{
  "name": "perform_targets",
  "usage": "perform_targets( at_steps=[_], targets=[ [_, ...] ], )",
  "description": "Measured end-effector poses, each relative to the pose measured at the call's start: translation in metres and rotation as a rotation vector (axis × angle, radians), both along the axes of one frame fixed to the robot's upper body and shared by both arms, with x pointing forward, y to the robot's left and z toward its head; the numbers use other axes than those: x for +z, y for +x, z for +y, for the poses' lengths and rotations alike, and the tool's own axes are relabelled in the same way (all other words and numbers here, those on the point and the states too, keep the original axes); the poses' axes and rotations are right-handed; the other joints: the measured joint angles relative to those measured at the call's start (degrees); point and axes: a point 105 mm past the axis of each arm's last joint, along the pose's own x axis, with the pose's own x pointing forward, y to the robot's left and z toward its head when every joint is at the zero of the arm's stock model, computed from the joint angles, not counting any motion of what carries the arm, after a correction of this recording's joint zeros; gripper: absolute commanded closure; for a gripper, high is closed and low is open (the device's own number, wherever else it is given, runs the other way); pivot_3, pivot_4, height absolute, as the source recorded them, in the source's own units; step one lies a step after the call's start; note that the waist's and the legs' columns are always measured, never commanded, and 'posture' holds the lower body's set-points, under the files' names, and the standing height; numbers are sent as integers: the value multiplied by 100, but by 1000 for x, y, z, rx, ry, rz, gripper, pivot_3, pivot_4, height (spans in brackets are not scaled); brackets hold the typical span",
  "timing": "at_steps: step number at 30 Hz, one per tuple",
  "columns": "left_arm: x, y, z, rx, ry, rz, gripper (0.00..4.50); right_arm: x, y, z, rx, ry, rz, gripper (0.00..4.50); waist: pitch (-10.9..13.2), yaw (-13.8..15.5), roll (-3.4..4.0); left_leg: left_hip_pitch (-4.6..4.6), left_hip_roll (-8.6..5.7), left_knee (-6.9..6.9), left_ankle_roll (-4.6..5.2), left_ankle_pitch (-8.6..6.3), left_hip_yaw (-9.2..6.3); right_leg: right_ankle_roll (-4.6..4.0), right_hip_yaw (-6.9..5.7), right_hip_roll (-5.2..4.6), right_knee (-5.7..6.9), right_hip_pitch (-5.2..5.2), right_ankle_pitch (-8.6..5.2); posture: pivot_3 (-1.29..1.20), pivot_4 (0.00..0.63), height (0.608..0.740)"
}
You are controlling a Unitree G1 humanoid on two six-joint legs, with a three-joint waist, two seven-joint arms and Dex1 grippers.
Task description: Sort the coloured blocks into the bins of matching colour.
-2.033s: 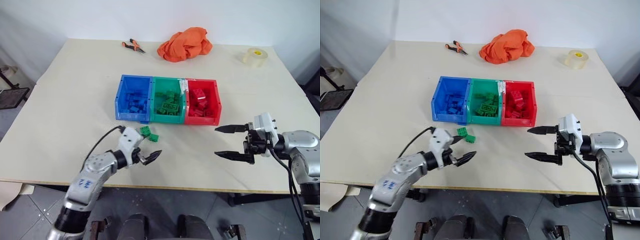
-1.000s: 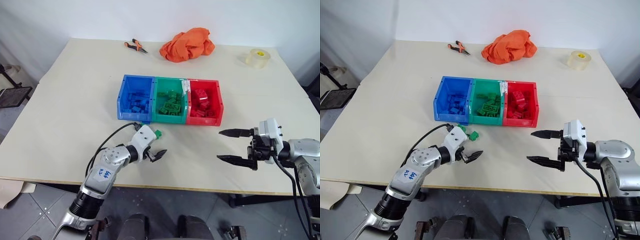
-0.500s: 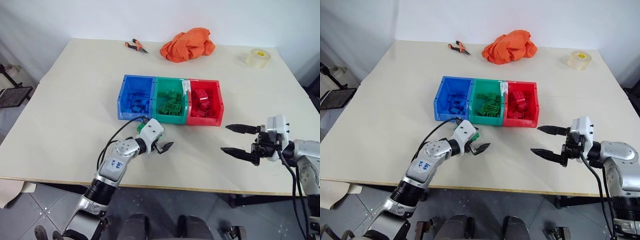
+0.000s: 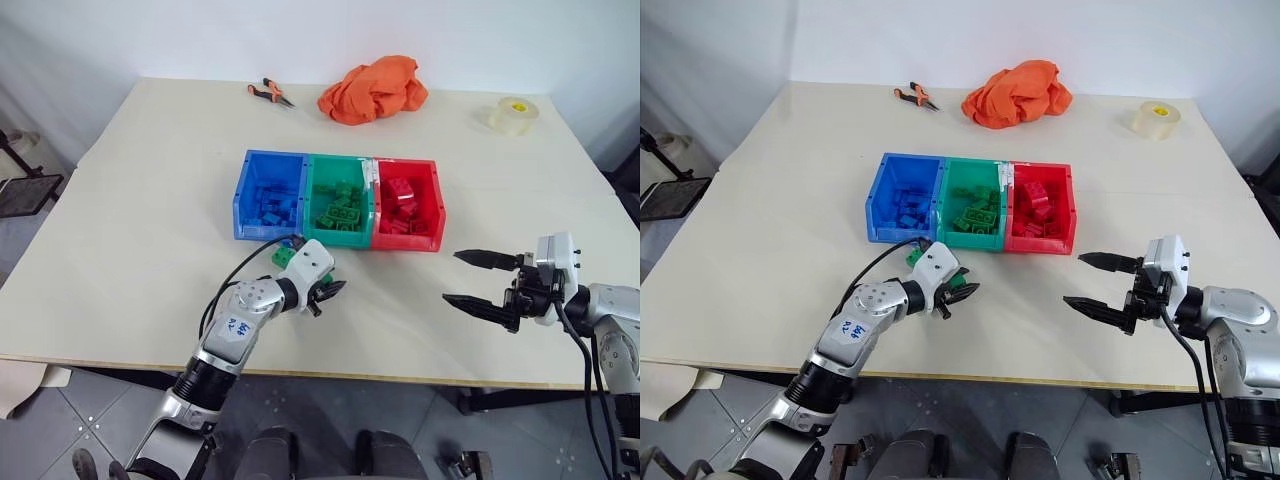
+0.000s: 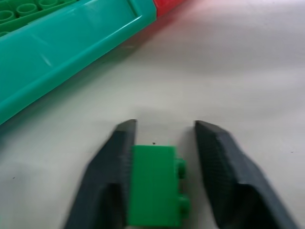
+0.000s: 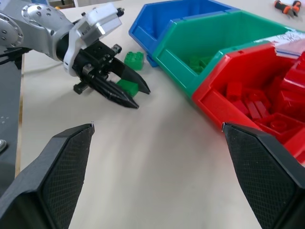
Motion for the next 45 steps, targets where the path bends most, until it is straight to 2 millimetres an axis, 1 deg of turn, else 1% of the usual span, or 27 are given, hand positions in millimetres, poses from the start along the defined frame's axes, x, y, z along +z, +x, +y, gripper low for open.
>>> perform_targets(
  at_steps=[7,10,12,14,16,18,20,21,22,25,27,29,30,31,34,36,41,43,44,45],
  targets=[
    [0,-9,2,12,-4,8,3568,-1,0,-1,-8,-1,1,0,0,-4,1,0,3,-1,0,0,2,0,2,1,0,-1,0,0,150,740],
    [6,-9,-1,23,-32,3,3568,-1,0,-1,-10,-1,1,0,0,12,1,-4,1,1,0,0,0,0,2,-1,-1,-1,0,0,150,740],
    [20,-4,-5,41,-74,-34,3568,-1,0,-1,-11,-2,0,0,0,31,0,-7,-3,3,1,0,-2,0,2,-5,-2,-1,0,0,150,740],
    [44,5,-11,53,-114,-103,3568,0,0,0,-10,-3,-4,0,0,55,0,-7,-4,3,2,0,-2,1,0,-5,-2,-1,1,0,150,740],
    [73,15,-17,69,-158,-193,3568,1,1,0,-14,-4,-7,0,0,81,0,-7,-5,3,2,0,0,2,-2,-4,-3,-1,1,0,150,740],
    [94,28,-20,100,-190,-267,3568,1,1,0,-24,-4,-9,0,0,103,0,-6,-7,3,3,0,2,3,-2,-4,-3,-1,1,0,150,740],
    [104,42,-21,140,-201,-301,2848,2,0,0,-25,-6,-15,0,0,126,0,-5,-8,2,3,0,4,4,-3,-2,-3,-1,2,0,150,740],
    [107,51,-22,160,-200,-309,2584,1,-1,0,-25,-8,-14,0,0,133,-1,-6,-8,2,3,1,6,4,-2,-1,-4,-3,2,0,150,740],
    [107,59,-22,178,-196,-309,2298,0,-3,1,-24,-11,-12,0,0,136,-1,-6,-8,2,4,1,9,4,-2,-1,-3,-4,2,0,150,740],
    [104,72,-24,187,-188,-303,1365,-2,-3,0,-35,-11,-9,0,1,133,-2,-6,-8,1,4,1,16,5,-3,0,-2,-9,3,0,150,740],
    [102,77,-27,175,-187,-306,788,-1,-3,1,-38,-11,-13,0,1,133,-2,-6,-7,0,5,1,17,6,-3,0,-2,-9,3,0,150,740],
    [102,77,-29,156,-189,-312,176,-1,-3,1,-39,-12,-17,0,2,132,-3,-7,-8,0,5,1,18,6,-2,0,-2,-10,3,0,150,740],
    [102,76,-30,146,-190,-315,20,-1,-3,1,-40,-12,-19,0,2,131,-3,-7,-7,0,5,1,18,6,-2,0,-2,-11,3,0,150,740],
    [102,76,-29,140,-189,-316,20,-1,-3,1,-41,-12,-21,0,1,130,-3,-7,-6,0,5,1,19,6,-2,1,-2,-11,3,0,150,740],
    [103,69,-23,124,-192,-321,20,0,-3,1,-41,-12,-25,0,1,104,-2,-5,-4,-1,4,1,23,6,2,3,-2,-13,3,0,150,740],
    [97,54,-15,90,-216,-292,20,-1,-2,1,-39,-11,-24,0,1,77,-1,-4,-1,-2,4,1,20,6,2,3,2,-12,3,0,150,740],
    [65,-2,11,-19,-239,-131,20,0,-1,2,-23,-7,-23,0,0,-10,0,-2,4,-2,4,1,10,5,7,3,2,-8,3,0,150,740],
    [54,-25,26,-43,-232,-71,20,1,0,3,-11,-4,-22,0,0,-28,1,-2,7,-1,4,1,11,4,18,2,0,-8,2,0,150,740],
    [48,-39,39,-43,-229,-37,20,2,2,3,-7,-2,-22,0,-1,-48,1,0,9,-2,3,0,12,2,28,0,-1,-8,1,0,150,740],
    [42,-47,50,-34,-220,-5,20,1,2,2,-6,-1,-18,0,-1,-40,3,0,11,-1,3,1,5,0,39,-2,-1,-5,0,0,150,740]
  ],
)
